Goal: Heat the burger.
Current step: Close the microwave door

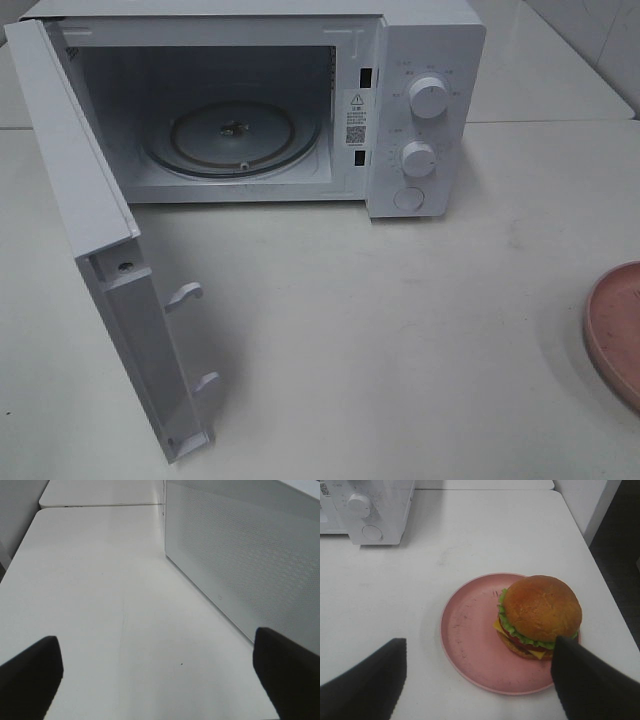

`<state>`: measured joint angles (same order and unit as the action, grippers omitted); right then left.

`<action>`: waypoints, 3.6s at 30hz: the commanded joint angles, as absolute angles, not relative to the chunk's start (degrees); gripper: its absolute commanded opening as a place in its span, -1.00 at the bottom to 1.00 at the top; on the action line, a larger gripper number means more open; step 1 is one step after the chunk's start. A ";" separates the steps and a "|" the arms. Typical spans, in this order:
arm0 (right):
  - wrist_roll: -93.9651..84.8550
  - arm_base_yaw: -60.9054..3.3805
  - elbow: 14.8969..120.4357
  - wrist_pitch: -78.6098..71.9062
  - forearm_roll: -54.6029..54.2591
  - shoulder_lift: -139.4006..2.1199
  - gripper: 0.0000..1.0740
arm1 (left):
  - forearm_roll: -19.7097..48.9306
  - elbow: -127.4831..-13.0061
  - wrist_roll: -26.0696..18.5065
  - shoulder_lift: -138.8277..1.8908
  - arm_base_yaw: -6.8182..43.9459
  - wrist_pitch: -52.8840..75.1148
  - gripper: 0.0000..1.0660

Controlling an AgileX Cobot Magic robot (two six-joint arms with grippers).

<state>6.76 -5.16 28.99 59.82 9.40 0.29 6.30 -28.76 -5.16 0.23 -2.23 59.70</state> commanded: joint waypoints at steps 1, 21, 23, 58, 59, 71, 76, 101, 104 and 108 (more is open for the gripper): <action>6.47 -4.70 29.05 59.42 9.51 1.83 0.42 | 6.59 -28.53 -5.33 1.43 -2.46 59.53 0.84; 6.47 -4.70 29.05 59.42 9.51 1.83 0.42 | 6.42 -31.51 -4.93 -10.54 -2.46 46.24 -0.05; 6.47 -4.70 29.05 59.42 9.51 1.83 0.42 | 5.27 -31.05 -4.93 -13.41 -2.46 42.57 -0.48; 6.47 -4.70 29.05 59.42 9.57 1.83 0.42 | 4.24 -8.71 -5.27 -49.10 -0.80 -27.79 -1.00; 6.47 -4.70 29.05 59.42 9.57 1.83 0.42 | 4.13 -8.71 -5.04 -50.48 0.00 -28.48 -1.00; 6.47 -4.70 29.05 59.42 9.57 1.83 0.42 | 3.78 -9.80 -4.76 -63.88 11.52 -38.90 -1.00; 6.47 -4.70 29.05 59.42 9.57 1.83 0.42 | 3.78 -10.43 -3.38 -69.16 15.30 -43.49 -1.00; 6.47 -4.70 29.05 59.42 9.57 1.83 0.42 | 8.25 -28.42 -2.52 -90.53 31.05 -45.21 -1.00; 6.47 -4.70 29.05 59.42 9.57 1.83 0.42 | 11.69 -31.11 -2.58 -92.82 32.03 -45.09 -1.00; 6.47 -4.70 29.05 59.42 9.57 1.83 0.42 | 13.87 -33.80 -2.81 -95.17 32.72 -45.09 -1.00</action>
<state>6.82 -5.16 28.99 59.82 9.40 0.29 12.61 -33.17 -2.98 -95.05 32.26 -44.06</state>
